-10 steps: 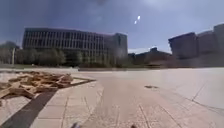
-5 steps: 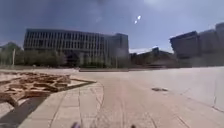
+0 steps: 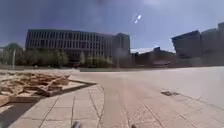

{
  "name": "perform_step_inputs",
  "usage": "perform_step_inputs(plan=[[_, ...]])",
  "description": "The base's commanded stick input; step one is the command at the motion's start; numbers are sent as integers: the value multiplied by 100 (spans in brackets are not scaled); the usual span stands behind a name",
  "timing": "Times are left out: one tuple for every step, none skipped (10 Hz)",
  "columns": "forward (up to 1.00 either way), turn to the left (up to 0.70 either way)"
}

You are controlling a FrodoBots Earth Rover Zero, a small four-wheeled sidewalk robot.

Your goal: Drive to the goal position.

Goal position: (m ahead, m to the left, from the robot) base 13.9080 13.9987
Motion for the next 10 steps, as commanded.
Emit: perform_step_inputs(plan=[[85, 3], [85, 3], [85, 3], [85, 3], [85, 3], [85, 3], [85, 3], [85, 3], [85, 3], [85, 3]])
